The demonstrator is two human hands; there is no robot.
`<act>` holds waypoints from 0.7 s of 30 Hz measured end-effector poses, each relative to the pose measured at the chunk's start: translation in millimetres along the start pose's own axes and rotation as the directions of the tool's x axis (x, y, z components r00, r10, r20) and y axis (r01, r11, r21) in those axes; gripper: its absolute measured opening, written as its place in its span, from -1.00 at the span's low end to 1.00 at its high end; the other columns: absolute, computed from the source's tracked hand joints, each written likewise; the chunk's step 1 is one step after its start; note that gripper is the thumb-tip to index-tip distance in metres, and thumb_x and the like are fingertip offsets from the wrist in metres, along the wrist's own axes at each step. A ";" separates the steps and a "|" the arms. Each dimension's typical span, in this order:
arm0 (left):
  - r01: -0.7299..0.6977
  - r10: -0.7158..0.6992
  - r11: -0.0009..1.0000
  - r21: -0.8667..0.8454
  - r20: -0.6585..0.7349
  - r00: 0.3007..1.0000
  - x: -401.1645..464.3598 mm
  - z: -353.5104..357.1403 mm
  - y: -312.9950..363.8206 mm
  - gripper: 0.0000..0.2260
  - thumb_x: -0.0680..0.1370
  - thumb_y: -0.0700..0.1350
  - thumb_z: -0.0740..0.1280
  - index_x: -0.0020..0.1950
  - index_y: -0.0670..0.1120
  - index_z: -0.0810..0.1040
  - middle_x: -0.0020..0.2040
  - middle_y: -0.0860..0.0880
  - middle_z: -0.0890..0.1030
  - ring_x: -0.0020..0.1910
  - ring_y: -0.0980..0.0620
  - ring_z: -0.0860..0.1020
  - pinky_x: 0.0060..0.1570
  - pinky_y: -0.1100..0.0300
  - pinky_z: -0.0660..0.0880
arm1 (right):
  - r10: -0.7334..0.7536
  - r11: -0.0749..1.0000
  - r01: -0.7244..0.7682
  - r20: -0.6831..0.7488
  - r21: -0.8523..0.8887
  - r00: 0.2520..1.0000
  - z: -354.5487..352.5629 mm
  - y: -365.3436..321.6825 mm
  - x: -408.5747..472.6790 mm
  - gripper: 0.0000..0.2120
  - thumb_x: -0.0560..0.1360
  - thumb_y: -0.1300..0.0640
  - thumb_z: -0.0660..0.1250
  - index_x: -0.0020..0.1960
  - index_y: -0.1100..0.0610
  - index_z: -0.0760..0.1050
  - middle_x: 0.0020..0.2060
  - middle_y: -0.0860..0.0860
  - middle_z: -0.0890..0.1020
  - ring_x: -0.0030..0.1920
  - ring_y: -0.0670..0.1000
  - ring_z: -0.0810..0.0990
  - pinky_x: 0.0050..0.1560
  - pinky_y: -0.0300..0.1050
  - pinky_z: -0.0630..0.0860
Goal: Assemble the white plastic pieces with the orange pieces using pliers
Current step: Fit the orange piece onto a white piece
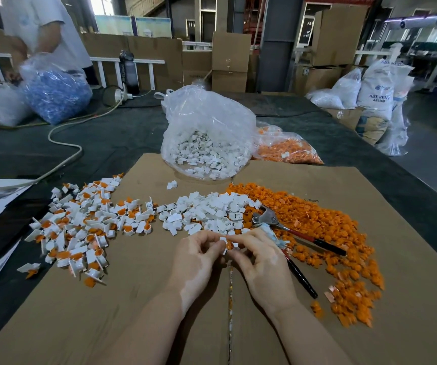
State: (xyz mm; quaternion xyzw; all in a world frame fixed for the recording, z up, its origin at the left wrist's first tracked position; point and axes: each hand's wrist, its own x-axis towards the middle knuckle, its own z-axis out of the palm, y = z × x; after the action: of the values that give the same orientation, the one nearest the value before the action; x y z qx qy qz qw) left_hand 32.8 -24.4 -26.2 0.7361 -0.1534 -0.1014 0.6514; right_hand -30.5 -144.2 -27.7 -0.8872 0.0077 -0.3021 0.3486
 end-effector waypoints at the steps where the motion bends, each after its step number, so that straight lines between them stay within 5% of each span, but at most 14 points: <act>1: 0.001 -0.001 1.000 0.009 -0.003 1.000 0.0 -0.3 -0.2 -0.89 0.50 -0.25 0.34 -0.15 -0.08 0.63 -0.27 -0.15 0.65 -0.35 0.05 0.57 -0.22 0.16 0.53 | 0.001 1.000 -0.001 -0.003 0.004 1.000 0.1 0.1 0.1 -0.80 0.45 0.24 0.41 0.06 0.09 0.61 -0.16 -0.06 0.53 -0.17 -0.09 0.54 -0.13 -0.16 0.54; 12: -0.023 0.024 0.998 0.061 -0.012 1.000 -0.8 -1.3 4.1 -0.95 0.46 -0.20 0.41 -0.19 -0.08 0.61 -0.41 -0.01 0.59 -0.42 0.19 0.50 -0.39 0.42 0.38 | -0.017 0.999 0.017 0.001 -0.043 1.000 -1.6 0.4 -0.6 -0.78 0.43 0.24 0.43 0.07 0.11 0.61 -0.14 -0.06 0.55 -0.12 -0.07 0.54 -0.09 -0.13 0.54; 16: 0.014 -0.014 1.000 0.020 -0.015 1.000 0.7 -0.8 6.8 -0.96 0.48 -0.24 0.39 -0.16 -0.21 0.58 -0.39 -0.08 0.59 -0.46 0.20 0.51 -0.42 0.45 0.37 | -0.008 0.961 -0.032 -0.144 -0.274 0.990 -12.2 4.5 1.7 -0.71 0.39 0.14 0.48 0.09 0.17 0.60 -0.05 0.04 0.61 0.01 0.05 0.57 0.03 -0.04 0.50; 21: 0.018 -0.016 0.998 0.054 -0.034 0.999 1.9 0.0 8.3 -0.93 0.48 -0.20 0.40 -0.17 -0.20 0.59 -0.37 -0.13 0.60 -0.39 0.09 0.50 -0.36 0.36 0.39 | 0.500 0.564 -0.400 -0.086 -0.722 0.862 -34.9 16.8 12.4 -0.30 0.49 -0.31 0.13 0.47 0.07 0.14 0.42 0.08 0.25 0.41 0.08 0.20 0.38 0.10 0.13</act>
State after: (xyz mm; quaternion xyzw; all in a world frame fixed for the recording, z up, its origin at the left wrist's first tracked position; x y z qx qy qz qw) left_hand 33.8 -25.9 -17.9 0.7564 -0.1391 -0.0903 0.6327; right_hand -36.0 -181.1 -11.5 -0.9362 0.3288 -0.1177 0.0383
